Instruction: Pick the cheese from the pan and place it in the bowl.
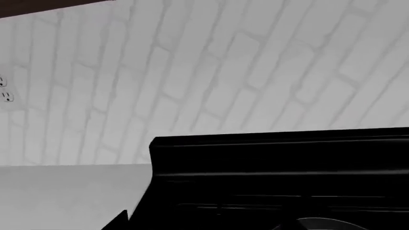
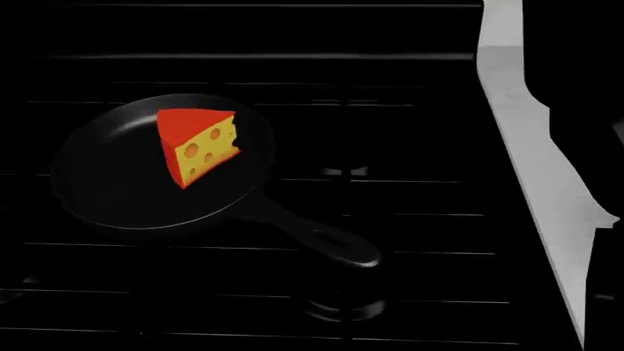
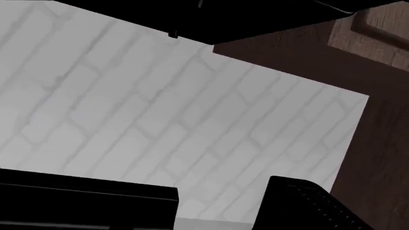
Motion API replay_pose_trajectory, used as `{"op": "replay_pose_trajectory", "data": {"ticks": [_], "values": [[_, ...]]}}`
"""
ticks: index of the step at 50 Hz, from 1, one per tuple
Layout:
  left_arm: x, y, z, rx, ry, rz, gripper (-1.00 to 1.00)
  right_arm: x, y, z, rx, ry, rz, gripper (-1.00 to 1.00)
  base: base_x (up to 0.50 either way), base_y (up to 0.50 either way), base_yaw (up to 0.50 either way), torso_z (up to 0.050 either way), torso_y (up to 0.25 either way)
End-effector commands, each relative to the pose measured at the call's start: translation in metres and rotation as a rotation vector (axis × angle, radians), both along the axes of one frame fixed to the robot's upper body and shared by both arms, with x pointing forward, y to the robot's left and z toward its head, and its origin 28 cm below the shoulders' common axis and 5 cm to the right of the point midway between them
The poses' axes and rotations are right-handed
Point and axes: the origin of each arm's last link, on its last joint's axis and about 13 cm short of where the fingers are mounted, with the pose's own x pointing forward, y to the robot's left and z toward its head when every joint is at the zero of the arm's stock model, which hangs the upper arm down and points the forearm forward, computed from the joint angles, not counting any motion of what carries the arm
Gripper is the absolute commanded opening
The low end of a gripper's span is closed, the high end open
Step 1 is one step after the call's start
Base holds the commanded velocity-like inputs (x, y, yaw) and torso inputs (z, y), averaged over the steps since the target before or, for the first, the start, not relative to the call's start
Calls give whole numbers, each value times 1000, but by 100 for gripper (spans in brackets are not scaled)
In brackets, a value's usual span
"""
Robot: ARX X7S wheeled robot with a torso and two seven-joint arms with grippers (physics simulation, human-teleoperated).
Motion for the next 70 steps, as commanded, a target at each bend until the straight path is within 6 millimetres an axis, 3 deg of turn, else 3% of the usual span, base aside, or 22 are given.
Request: {"op": "replay_pose_trajectory", "data": {"ticks": [1, 18, 25, 27, 53, 70], "values": [[-3, -3, -6, -36, -5, -24, 100, 0, 1, -1, 6, 6, 28, 100, 340, 0, 0, 0, 0], [-3, -5, -4, -35, -6, -29, 100, 0, 3, -5, -17, 16, 61, 100, 328, 0, 0, 0, 1], [-4, -3, -6, -47, -19, -33, 100, -4, 6, -3, -31, 3, 77, 100, 0, 0, 0, 0, 0], [-9, -1, -3, -75, -92, -79, 100, -3, 7, -2, -29, 1, 80, 100, 0, 0, 0, 0, 0], [-10, 8, -4, -75, -114, -29, 100, -1, 16, -3, -57, -1, 117, 100, 0, 0, 0, 0, 0], [-8, 10, -7, -84, -106, -40, 100, -1, 20, -2, -81, 7, 126, 100, -1, 0, 0, 0, -177]]}}
